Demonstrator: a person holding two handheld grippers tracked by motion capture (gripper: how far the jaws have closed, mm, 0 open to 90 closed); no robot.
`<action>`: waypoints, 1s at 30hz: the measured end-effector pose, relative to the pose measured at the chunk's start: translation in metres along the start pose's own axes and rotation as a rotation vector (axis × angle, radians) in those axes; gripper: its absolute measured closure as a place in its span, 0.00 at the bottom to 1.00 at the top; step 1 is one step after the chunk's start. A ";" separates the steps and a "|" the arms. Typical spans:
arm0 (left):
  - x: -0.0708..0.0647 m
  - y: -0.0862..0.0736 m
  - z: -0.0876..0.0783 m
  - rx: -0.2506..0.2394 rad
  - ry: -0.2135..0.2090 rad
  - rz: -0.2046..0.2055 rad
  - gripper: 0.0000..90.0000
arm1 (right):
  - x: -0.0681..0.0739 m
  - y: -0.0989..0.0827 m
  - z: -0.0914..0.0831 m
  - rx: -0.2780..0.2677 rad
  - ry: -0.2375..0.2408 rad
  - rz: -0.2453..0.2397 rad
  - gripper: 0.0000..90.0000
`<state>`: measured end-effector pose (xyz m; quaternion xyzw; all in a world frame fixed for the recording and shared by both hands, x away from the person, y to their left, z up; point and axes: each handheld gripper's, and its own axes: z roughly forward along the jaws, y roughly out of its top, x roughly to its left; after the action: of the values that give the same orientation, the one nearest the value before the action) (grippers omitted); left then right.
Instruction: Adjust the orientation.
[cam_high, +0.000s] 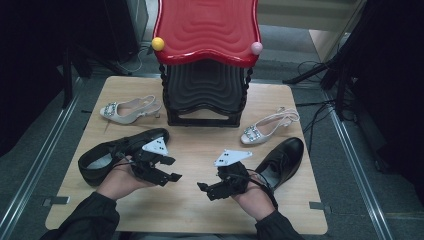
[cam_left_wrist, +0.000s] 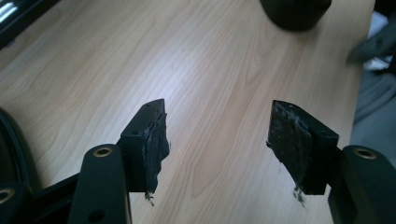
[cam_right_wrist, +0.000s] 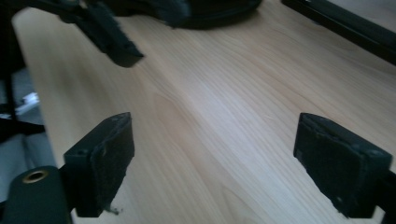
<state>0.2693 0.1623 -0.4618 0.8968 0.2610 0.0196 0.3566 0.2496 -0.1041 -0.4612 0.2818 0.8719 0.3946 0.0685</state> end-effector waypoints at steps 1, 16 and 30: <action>0.000 -0.001 0.000 -0.012 -0.009 -0.005 0.43 | -0.001 -0.003 0.000 0.000 0.011 -0.001 0.15; 0.001 -0.002 0.004 0.055 -0.070 -0.102 0.54 | -0.003 -0.012 -0.004 0.006 0.078 0.007 0.17; 0.010 0.004 -0.015 -0.008 -0.030 -0.096 0.53 | -0.012 -0.010 -0.011 -0.054 0.099 0.038 0.32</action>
<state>0.2765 0.1746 -0.4492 0.8821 0.2982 -0.0101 0.3646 0.2514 -0.1229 -0.4624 0.2765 0.8578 0.4326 0.0253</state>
